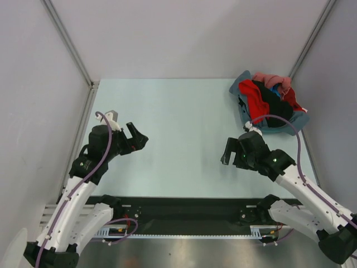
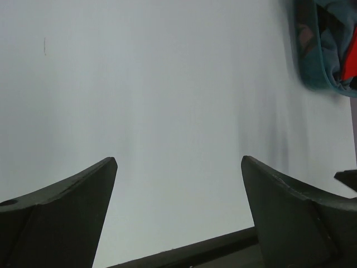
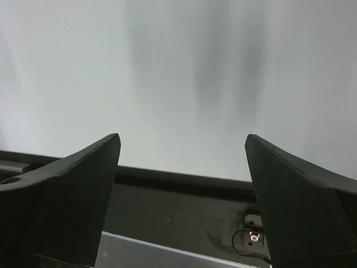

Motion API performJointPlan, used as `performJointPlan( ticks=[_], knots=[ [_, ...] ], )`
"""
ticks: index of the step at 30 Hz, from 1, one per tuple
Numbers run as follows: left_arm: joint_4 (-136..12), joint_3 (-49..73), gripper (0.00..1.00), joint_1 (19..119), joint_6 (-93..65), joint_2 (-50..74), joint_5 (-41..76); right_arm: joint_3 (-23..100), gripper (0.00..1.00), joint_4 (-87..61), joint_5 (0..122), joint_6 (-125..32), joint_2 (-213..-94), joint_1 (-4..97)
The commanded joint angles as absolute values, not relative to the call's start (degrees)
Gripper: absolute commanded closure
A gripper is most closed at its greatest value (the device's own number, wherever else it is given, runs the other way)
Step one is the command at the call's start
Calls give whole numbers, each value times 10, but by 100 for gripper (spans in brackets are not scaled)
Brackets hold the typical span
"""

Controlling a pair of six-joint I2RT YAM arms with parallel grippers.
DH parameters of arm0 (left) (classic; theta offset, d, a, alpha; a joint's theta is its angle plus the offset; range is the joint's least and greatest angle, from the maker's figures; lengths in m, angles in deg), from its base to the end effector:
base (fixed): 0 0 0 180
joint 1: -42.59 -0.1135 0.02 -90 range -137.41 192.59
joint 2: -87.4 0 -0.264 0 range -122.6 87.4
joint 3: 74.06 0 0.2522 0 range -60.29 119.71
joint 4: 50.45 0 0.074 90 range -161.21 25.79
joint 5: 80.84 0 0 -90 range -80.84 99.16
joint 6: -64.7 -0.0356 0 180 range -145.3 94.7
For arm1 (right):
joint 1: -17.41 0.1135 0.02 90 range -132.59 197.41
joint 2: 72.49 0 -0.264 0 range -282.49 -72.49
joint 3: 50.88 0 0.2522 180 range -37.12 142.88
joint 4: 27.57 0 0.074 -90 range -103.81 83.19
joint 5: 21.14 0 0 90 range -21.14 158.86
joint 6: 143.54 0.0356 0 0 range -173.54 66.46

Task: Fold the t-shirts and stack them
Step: Grab the tshirt from the pile

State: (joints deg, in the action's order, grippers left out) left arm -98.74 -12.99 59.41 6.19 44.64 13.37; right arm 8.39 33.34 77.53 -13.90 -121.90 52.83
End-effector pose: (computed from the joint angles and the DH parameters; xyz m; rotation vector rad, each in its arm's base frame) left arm 0.1528 -0.0489 0.3172 -0.2288 2.1346 -0.5793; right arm 0.1379 0.0915 0.2722 0.1582 2.4826 0.3862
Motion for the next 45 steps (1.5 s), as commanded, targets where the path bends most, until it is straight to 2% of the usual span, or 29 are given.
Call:
performJointPlan(
  ticks=[1, 4, 7, 11, 17, 21, 27, 33, 34, 37, 39, 42, 45],
  knots=[
    [-979, -156, 0, 595, 67, 484, 137, 168, 0, 303, 791, -204, -1270, 499],
    [-967, -175, 0, 595, 73, 488, 178, 262, 0, 252, 734, -256, -1363, 435],
    [-960, -189, 0, 595, 81, 478, 245, 401, 0, 255, 781, -289, -1476, 371],
    [-943, -221, 0, 595, 94, 486, 301, 517, 0, 234, 881, -309, -1577, 277],
    [-921, -263, 0, 595, 104, 531, 356, 557, 2, 74, 922, -339, -1648, 147],
    [-910, -272, 0, 595, 110, 540, 382, 574, 3, 49, 918, -301, -1695, 95],
    [-913, -259, 0, 612, 78, 528, 363, 560, 9, -28, 907, -348, -1745, 83],
    [-920, -248, 0, 639, 72, 513, 358, 528, 32, -90, 890, -350, -1754, 71],
    [-922, -244, 0, 640, 69, 511, 354, 525, 44, -92, 881, -349, -1755, 68],
    [-922, -243, 0, 642, 69, 508, 354, 526, 69, -96, 887, -339, -1753, 67],
    [-923, -246, 0, 642, 69, 506, 353, 537, 75, -106, 895, -349, -1752, 67],
    [-921, -251, 0, 643, 72, 503, 355, 588, 98, -92, 928, -367, -1757, 66],
    [-921, -253, 0, 643, 74, 500, 356, 637, 100, -81, 945, -374, -1749, 66]
  ],
)
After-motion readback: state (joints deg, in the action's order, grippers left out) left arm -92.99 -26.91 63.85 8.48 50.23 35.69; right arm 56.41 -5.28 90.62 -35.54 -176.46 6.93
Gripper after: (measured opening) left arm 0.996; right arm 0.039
